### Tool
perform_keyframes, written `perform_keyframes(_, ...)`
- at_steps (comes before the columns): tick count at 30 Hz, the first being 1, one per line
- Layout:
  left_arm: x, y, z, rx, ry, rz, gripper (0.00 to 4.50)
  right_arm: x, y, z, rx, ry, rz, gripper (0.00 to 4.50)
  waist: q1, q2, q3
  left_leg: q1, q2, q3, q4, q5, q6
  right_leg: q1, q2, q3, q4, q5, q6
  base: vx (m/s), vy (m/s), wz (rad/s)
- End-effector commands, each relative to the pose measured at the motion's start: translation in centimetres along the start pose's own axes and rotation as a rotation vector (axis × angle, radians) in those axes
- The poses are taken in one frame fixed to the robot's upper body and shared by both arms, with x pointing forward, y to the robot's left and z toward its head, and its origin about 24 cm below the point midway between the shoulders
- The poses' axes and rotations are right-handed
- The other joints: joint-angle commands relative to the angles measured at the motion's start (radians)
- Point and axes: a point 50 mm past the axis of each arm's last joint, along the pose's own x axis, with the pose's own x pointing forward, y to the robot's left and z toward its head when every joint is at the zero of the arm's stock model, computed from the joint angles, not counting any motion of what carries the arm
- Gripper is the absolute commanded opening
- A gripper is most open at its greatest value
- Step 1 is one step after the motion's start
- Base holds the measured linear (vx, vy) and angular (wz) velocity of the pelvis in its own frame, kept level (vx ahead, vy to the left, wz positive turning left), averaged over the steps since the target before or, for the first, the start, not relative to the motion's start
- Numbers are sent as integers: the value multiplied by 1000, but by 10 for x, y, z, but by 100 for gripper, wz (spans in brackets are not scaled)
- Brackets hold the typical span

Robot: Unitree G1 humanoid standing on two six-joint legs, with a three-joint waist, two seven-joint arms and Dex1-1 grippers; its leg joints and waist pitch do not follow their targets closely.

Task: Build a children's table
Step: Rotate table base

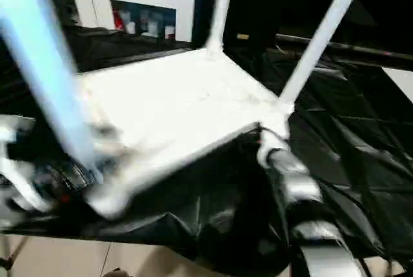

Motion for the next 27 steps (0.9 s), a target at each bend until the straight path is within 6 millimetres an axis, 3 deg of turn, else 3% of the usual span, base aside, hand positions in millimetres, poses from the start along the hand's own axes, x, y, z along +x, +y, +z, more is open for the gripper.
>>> perform_keyframes(1,12,-1,0,16,20,-46,444,5,7,4,-32,2,14,364,-4,30,-56,2,10,3,-77,-303,-43,42,-42,42,-71,-217,-159,0,0,0)
perform_keyframes(3,17,0,-1,18,27,-59,444,9,15,8,-36,-1,36,364,-9,30,-56,3,10,2,-76,-311,-51,42,-44,42,-74,-255,-146,0,0,0)
perform_keyframes(8,39,12,-7,50,80,-65,444,20,60,24,-75,-42,176,364,-21,31,-56,-3,12,-5,-80,-328,-61,45,-51,41,-80,-340,-118,0,0,0)
perform_keyframes(13,65,10,-4,44,62,-158,444,26,94,32,-125,-63,283,364,-27,30,-60,-1,13,-2,-78,-292,-63,42,-51,42,-74,-275,-149,0,0,0)
perform_keyframes(18,87,6,-6,46,41,-229,444,28,107,37,-144,-75,317,364,-37,26,-63,-7,13,0,-74,-239,-50,50,-50,43,-65,-185,-171,0,0,0)
perform_keyframes(24,112,2,-8,54,21,-283,444,29,109,40,-157,-82,325,364,-35,24,-70,-5,9,6,-67,-162,-22,53,-48,45,-55,-57,-205,0,0,0)
perform_keyframes(27,118,2,-9,62,20,-294,444,29,108,41,-158,-84,323,364,-34,24,-68,-6,11,6,-67,-169,-18,54,-50,44,-54,-65,-206,0,0,0)
